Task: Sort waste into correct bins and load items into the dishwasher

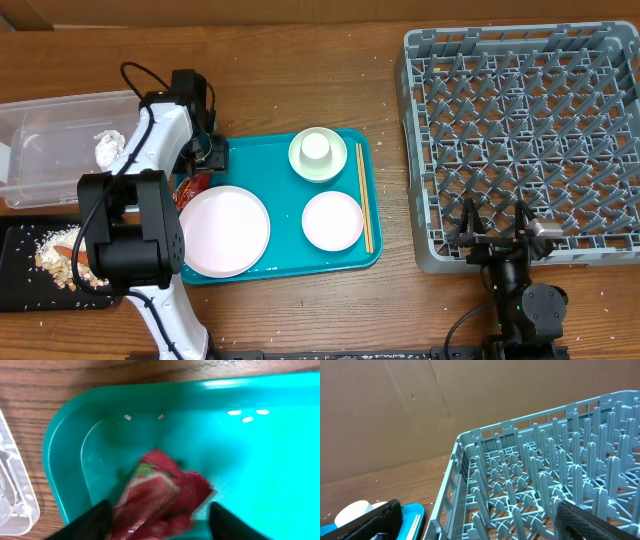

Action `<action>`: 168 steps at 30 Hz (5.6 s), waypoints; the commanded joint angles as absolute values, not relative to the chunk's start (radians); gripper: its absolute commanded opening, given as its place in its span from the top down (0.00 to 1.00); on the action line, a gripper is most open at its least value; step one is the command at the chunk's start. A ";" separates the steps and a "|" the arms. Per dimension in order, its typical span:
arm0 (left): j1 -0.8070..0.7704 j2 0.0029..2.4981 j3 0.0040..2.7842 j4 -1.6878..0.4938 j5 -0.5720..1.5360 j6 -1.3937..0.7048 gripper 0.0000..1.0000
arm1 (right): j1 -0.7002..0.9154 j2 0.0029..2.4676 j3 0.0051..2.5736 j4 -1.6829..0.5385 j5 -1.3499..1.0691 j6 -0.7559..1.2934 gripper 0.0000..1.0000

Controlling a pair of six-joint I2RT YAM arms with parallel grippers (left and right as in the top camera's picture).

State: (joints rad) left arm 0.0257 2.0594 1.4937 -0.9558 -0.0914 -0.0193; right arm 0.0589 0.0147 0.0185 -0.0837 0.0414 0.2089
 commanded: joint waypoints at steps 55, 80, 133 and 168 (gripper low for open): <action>0.451 2.048 2.148 -1.354 0.011 -0.421 0.00 | 0.057 0.003 0.008 -0.081 0.050 0.205 0.00; -0.129 2.048 2.077 -1.453 0.019 -0.329 0.00 | 0.057 0.003 0.008 -0.081 0.050 0.205 0.00; -0.033 2.048 2.057 -1.435 0.086 -0.434 0.00 | 0.057 0.008 0.166 0.150 -0.641 0.923 0.00; -0.033 2.048 2.057 -1.435 0.086 -0.434 0.00 | 0.809 1.301 1.174 -0.849 -0.046 0.445 0.00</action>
State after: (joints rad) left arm -0.0261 2.0594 2.0666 -1.4361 0.0792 -0.4202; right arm 0.7475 1.2201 1.1496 -0.8593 -0.1383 0.4267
